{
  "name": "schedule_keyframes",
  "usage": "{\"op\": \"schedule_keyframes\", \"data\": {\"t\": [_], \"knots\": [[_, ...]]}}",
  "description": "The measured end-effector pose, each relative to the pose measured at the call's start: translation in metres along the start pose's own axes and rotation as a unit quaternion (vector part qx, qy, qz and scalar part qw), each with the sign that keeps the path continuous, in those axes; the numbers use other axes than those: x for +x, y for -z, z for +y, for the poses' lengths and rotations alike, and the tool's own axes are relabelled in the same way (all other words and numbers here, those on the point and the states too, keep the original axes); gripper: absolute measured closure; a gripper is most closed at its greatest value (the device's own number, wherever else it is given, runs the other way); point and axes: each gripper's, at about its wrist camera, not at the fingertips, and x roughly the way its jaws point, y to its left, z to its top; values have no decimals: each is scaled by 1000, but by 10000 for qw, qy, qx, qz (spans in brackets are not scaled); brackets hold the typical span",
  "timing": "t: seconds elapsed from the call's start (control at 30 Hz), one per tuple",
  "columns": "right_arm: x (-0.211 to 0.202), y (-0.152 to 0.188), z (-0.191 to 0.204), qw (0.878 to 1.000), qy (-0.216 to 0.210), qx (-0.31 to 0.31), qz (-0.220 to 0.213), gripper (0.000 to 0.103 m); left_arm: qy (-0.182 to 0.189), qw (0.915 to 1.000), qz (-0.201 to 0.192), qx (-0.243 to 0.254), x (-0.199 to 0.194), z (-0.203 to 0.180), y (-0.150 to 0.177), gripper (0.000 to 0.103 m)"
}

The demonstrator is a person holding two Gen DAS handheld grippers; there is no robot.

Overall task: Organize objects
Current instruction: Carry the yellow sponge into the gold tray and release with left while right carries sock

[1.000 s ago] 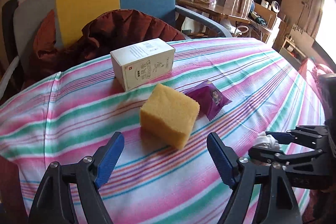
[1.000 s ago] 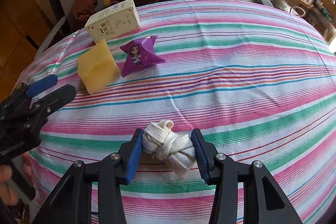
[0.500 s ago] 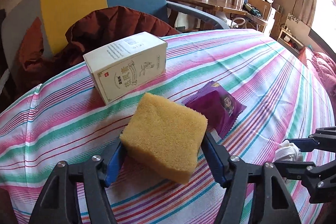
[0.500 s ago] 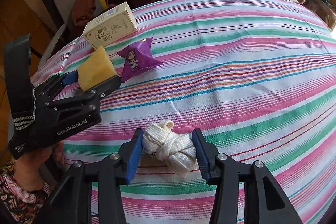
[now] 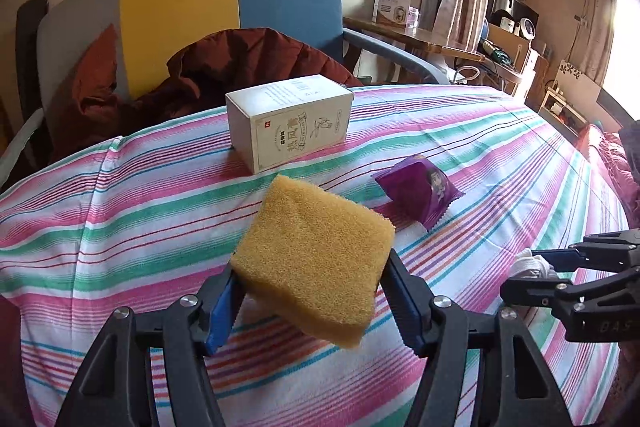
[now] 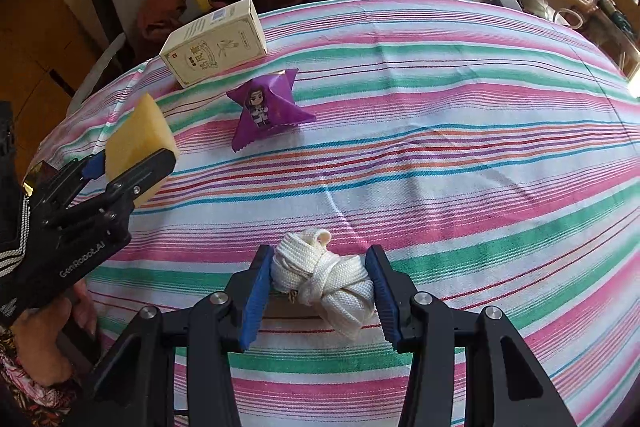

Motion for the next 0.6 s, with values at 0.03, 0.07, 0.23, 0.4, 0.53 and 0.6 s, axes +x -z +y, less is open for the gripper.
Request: {"op": "schedule_keyframes", "data": {"t": [0.03,0.07,0.23,0.4,0.53,0.6], "knots": [[0,0,1,10000,20,-21,-5,54,0,10000,-13,-17,-2,0,2,37],[0,-1,1,10000,36,-40,-10,54,-4,10000,-25,-44,-6,1,5,37],[-1,-1,2,9999,74,-85,-27,54,-30,9998,-93,-170,-21,6,18,37],[1,-1,5,9996,192,-204,-70,54,-57,9996,-113,-253,-34,10,31,37],[0,2,8,9991,285,-295,-109,54,-109,9995,-147,-268,-44,12,41,37],[1,2,10,9988,325,-335,-123,54,-139,9995,-163,-247,-48,12,45,37]]}}
